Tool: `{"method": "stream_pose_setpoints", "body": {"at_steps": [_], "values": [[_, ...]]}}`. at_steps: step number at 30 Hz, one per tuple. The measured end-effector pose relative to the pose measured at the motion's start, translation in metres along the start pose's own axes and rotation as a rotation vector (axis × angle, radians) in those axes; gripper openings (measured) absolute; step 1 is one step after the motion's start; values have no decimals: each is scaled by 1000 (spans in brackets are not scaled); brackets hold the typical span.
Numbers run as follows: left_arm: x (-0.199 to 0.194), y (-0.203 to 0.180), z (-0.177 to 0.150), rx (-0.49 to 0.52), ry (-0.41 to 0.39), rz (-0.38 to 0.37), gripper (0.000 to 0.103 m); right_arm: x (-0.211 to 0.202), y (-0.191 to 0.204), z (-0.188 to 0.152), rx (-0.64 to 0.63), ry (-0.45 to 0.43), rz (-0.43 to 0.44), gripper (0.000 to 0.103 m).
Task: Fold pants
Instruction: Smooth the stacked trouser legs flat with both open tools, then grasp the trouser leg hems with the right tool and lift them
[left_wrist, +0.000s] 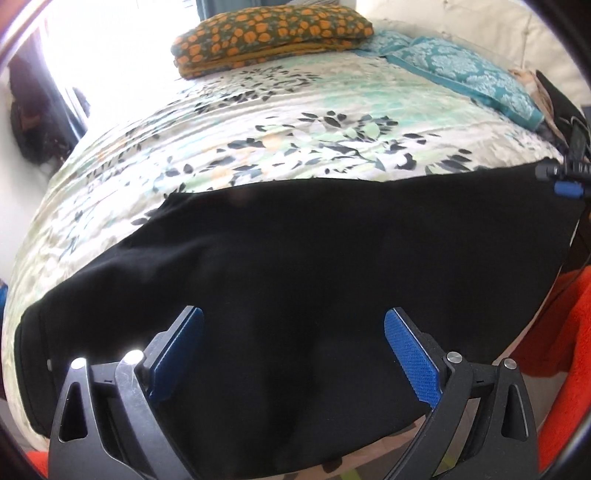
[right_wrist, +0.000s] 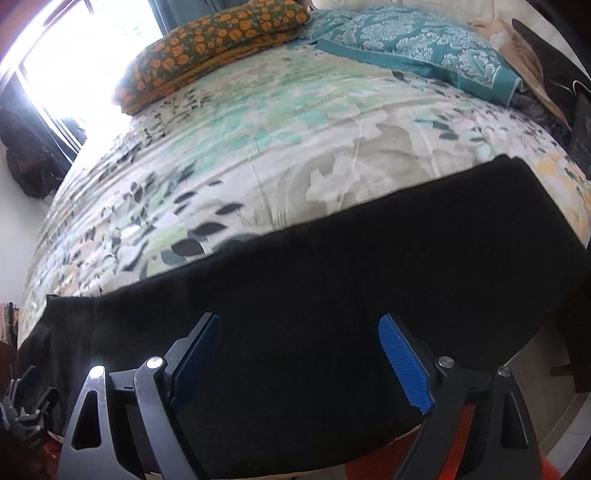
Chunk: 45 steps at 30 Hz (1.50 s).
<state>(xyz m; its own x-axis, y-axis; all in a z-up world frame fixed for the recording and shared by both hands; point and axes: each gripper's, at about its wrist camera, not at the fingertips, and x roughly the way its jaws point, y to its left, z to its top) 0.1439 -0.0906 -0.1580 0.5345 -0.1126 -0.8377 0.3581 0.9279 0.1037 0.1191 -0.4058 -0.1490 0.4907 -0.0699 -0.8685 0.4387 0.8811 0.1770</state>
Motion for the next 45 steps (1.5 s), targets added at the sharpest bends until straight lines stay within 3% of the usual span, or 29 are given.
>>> {"method": "stream_pose_setpoints", "body": {"at_steps": [4, 6, 9, 10, 11, 12, 13, 15, 19, 22, 24, 25, 26, 28, 33, 37, 41, 45], "values": [[10, 6, -6, -52, 41, -12, 99, -23, -59, 53, -42, -61, -125, 87], [13, 11, -10, -80, 55, -14, 99, -17, -99, 78, -81, -16, -229, 87], [16, 15, -14, -100, 67, -7, 99, 2, -145, 100, -155, 104, -237, 81], [17, 15, -14, -106, 69, -7, 99, 7, -153, 103, -179, 144, -229, 72], [17, 14, -13, -109, 69, -7, 99, 12, -158, 103, -204, 179, -213, 57], [17, 13, -11, -105, 69, -6, 99, 17, -160, 102, -236, 214, -198, 38], [17, 11, -10, -99, 68, -4, 99, 20, -157, 100, -275, 232, -212, 8], [14, 8, -8, -85, 56, -1, 99, 15, -149, 100, -335, 206, -243, 7], [12, 0, -4, -72, 37, -8, 99, -4, -136, 108, -366, 56, -236, 7], [16, -8, -4, -52, 61, -5, 99, 20, -146, 109, -320, 110, -220, 12], [10, -12, -4, -43, 47, -10, 99, 30, -159, 109, -264, 150, -167, 22], [4, -14, -3, -41, 34, -13, 99, 26, -167, 109, -224, 139, -123, 40], [-3, -17, -2, -39, 16, -21, 99, 19, -176, 110, -177, 116, -87, 68], [-14, -25, 2, -32, -25, -47, 99, 3, -198, 111, -80, 68, -19, 82], [-27, -67, 15, 65, -99, -130, 99, 1, -257, 91, 191, 120, 189, 81], [-6, -92, 19, 105, -52, -137, 99, 1, -271, 64, 307, 132, 295, 78], [11, -92, 18, 55, 7, -141, 99, 1, -274, 44, 398, 123, 370, 75], [-3, -95, 20, 56, -50, -150, 98, 4, -275, 36, 453, 120, 398, 69]]}}
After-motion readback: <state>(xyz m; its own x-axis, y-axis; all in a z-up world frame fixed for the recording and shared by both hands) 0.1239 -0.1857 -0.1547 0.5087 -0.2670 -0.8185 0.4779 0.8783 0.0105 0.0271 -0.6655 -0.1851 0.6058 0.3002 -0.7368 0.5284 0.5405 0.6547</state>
